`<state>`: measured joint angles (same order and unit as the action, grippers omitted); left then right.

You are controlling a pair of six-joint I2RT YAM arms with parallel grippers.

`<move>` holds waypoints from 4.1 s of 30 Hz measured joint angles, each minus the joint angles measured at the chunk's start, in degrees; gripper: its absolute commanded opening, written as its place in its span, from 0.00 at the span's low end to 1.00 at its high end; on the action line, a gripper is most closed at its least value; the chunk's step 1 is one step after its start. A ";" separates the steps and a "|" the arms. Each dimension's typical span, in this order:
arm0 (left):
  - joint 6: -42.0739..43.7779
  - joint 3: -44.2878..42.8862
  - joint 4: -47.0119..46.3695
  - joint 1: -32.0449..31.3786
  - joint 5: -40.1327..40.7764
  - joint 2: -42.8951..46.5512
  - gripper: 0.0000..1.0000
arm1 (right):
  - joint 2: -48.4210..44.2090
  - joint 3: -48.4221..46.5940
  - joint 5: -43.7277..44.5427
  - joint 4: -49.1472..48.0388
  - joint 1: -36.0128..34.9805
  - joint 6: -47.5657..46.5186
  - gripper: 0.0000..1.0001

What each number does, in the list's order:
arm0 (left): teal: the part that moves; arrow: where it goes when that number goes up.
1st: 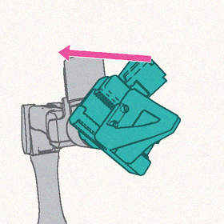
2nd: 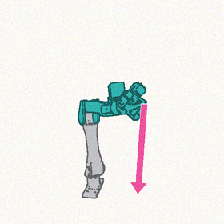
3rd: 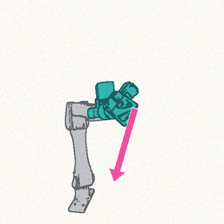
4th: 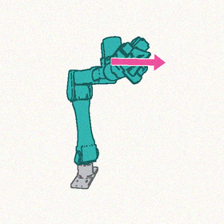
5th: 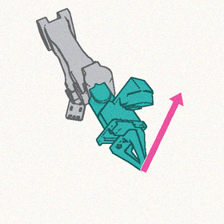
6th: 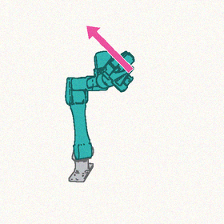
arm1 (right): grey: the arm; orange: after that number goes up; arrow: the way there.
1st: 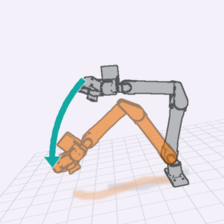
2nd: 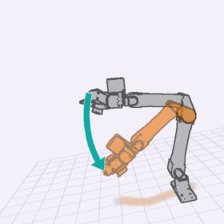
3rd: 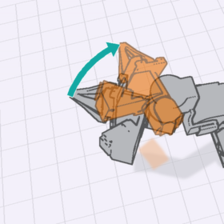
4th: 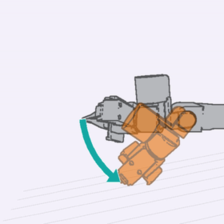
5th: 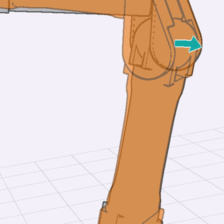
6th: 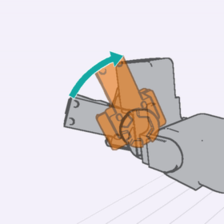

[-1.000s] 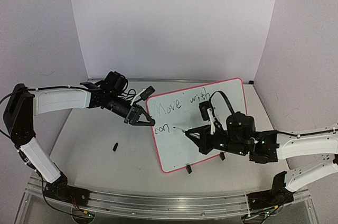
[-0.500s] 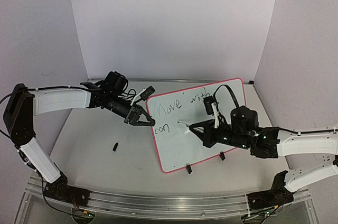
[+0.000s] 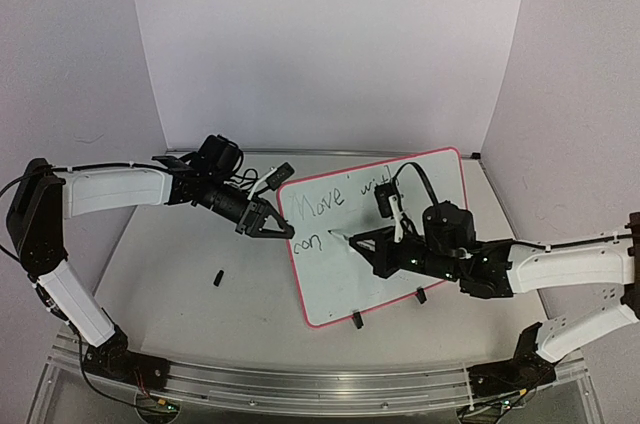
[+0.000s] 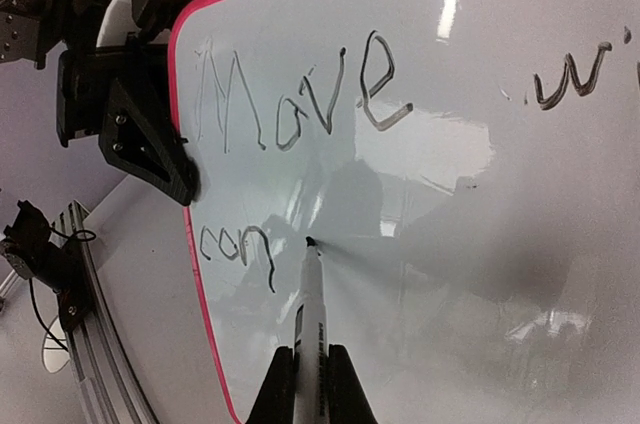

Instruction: Write a sentence on the whiteboard

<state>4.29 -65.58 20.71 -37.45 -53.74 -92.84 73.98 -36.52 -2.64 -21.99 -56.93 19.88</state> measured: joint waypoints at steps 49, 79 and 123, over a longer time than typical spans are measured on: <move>0.22 -0.04 0.13 -0.05 0.11 0.00 0.00 | 3.27 3.00 -4.08 -3.41 -3.39 6.86 0.00; 0.24 -0.09 0.14 -0.15 0.14 0.00 0.00 | 2.06 3.68 1.18 -6.30 -3.38 6.72 0.00; 0.21 -0.09 0.17 -0.22 0.27 0.00 0.00 | -1.88 3.10 9.21 -1.34 -3.50 5.14 0.00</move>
<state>4.50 -65.67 20.88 -37.67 -53.46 -92.84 72.10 -33.42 6.57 -23.33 -60.42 25.02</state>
